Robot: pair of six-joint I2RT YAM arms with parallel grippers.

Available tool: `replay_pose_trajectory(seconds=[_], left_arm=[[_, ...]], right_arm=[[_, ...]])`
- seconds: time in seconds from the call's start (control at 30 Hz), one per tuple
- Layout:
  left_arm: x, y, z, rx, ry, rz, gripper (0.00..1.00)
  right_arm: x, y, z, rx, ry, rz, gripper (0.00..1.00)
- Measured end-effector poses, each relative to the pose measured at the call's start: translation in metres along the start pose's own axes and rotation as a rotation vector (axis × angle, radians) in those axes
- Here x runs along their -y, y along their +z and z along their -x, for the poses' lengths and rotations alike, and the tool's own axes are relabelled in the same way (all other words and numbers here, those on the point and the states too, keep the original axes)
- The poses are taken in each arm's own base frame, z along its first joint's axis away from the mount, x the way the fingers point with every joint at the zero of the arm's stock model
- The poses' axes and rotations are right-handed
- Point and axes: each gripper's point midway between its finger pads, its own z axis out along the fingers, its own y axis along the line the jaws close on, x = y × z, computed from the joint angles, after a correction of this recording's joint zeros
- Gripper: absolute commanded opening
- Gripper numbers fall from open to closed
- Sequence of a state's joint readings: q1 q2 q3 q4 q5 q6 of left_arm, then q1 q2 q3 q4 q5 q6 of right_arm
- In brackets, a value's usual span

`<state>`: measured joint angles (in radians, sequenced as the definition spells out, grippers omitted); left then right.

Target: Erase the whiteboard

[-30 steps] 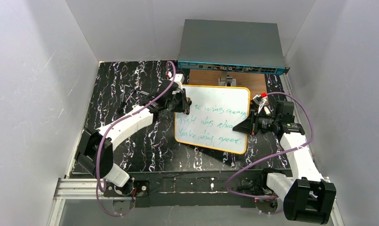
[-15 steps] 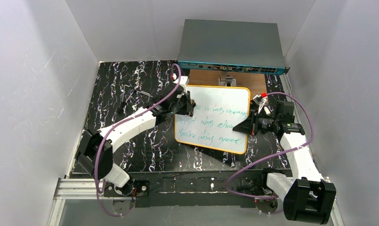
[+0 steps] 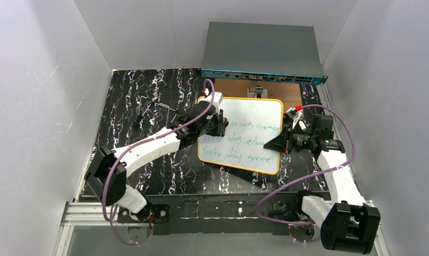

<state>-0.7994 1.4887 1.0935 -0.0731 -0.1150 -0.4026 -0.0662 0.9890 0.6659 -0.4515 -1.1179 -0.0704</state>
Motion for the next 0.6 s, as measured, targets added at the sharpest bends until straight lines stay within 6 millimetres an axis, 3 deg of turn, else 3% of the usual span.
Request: replay_pose_trajectory(seconds=[0.17, 0.3, 0.4, 0.47, 0.6], left_arm=[[-0.015, 0.001, 0.004, -0.002, -0.013, 0.028, 0.00], [-0.054, 0.001, 0.016, 0.012, -0.072, 0.091, 0.00], [-0.067, -0.002, 0.019, 0.021, -0.090, 0.116, 0.00], [-0.063, -0.002, 0.017, 0.024, -0.065, 0.127, 0.00], [-0.032, -0.004, 0.003, 0.004, 0.001, 0.095, 0.00]], right_arm=[[0.000, 0.000, 0.000, 0.000, 0.000, 0.000, 0.01], [0.000, 0.000, 0.000, 0.000, 0.002, 0.000, 0.01], [-0.001, 0.000, 0.000, 0.001, -0.011, 0.003, 0.01], [-0.001, 0.000, 0.000, 0.002, -0.014, 0.004, 0.01], [-0.002, 0.000, 0.000, 0.002, -0.016, 0.004, 0.01]])
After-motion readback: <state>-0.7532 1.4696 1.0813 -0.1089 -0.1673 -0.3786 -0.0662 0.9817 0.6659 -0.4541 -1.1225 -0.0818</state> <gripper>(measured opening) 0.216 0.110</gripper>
